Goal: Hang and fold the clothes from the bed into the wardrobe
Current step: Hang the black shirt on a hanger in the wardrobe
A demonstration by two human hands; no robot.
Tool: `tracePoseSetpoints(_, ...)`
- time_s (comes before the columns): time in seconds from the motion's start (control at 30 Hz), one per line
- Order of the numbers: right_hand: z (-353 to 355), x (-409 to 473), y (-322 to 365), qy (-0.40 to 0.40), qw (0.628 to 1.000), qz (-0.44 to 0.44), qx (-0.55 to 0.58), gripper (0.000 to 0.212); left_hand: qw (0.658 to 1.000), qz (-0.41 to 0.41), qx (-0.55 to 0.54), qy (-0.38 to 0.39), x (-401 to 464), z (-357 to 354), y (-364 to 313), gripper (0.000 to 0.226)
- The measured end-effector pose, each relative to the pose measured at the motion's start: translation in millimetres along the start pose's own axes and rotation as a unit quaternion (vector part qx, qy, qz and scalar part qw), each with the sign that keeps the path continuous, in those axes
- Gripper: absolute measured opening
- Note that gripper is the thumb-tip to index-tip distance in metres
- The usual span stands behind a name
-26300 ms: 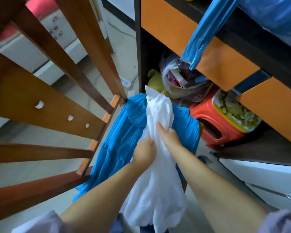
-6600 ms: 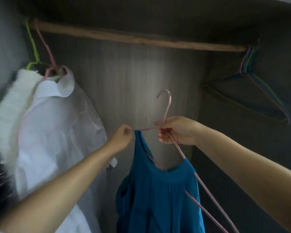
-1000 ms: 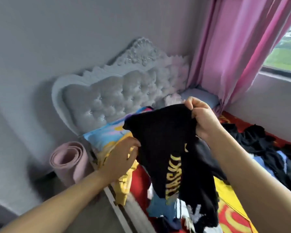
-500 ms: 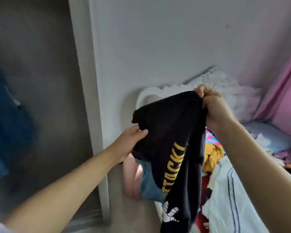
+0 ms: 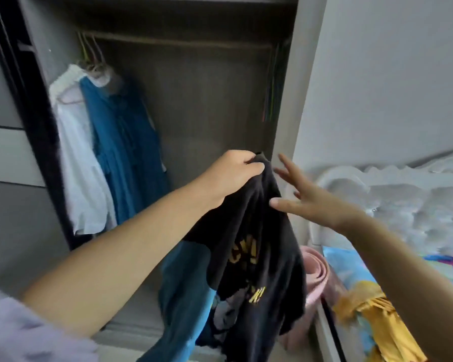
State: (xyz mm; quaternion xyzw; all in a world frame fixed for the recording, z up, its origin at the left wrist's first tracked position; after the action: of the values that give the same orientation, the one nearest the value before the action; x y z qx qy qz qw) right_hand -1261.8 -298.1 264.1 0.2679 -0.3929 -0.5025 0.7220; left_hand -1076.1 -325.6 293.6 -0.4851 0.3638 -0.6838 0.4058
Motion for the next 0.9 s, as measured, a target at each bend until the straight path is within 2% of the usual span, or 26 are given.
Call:
tracePoseSetpoints(0.07, -28, 25, 10, 0.062, 0.998, 0.006, 0.018, 0.058, 1.0, 0.01, 0.026, -0.012, 4, 7, 7, 0.019)
tracePoseSetpoints(0.13, -47, 46, 9, 0.046, 0.998, -0.011, 0.037, 0.027, 0.998, 0.035, 0.046, -0.011, 10, 24, 20, 0.019)
tracePoseSetpoints(0.2, -60, 67, 3, 0.029, 0.998, 0.014, 0.049, 0.015, 0.998, 0.058, 0.036, 0.002, 18, 49, 30, 0.02)
tracePoseSetpoints(0.3, -74, 99, 3, 0.042, 0.994, 0.076, 0.069, 0.019, 0.994, 0.096, -0.023, 0.048, 33, 80, 39, 0.021)
tracePoseSetpoints(0.37, -79, 124, 6, 0.061, 0.988, 0.104, 0.096, 0.022, 0.992, 0.1, -0.021, 0.079, 45, 91, 41, 0.023)
tracePoseSetpoints(0.53, -80, 181, 6, 0.097, 0.982, 0.141, 0.081, 0.013, 0.988, 0.039, 0.15, 0.0, 95, 102, 54, 0.011)
tracePoseSetpoints(0.67, -81, 216, 2, 0.12, 0.982, 0.142, 0.044, 0.014, 0.987, 0.051, 0.153, 0.008, 127, 102, 71, 0.009)
tracePoseSetpoints(0.8, -88, 238, -18, 0.101, 0.986, 0.132, -0.012, 0.02, 0.988, 0.027, 0.15, -0.039, 153, 101, 97, 0.018)
tracePoseSetpoints(0.9, -94, 246, -34, 0.057, 0.994, 0.091, -0.038, 0.004, 0.979, -0.018, 0.19, -0.067, 167, 89, 111, 0.016)
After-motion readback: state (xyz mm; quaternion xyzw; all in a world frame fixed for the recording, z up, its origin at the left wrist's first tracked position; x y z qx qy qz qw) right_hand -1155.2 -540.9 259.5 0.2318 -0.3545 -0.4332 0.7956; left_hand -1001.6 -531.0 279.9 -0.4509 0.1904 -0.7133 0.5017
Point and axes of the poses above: each hand's wrist, its own x-axis towards the middle knuckle, its own z-axis out of the back of the hand, y = z × x, the point moved 1 cm from there along x, towards the middle knuckle, and after that the axes turned 11 degrees about -y, right-handed, at the moved point
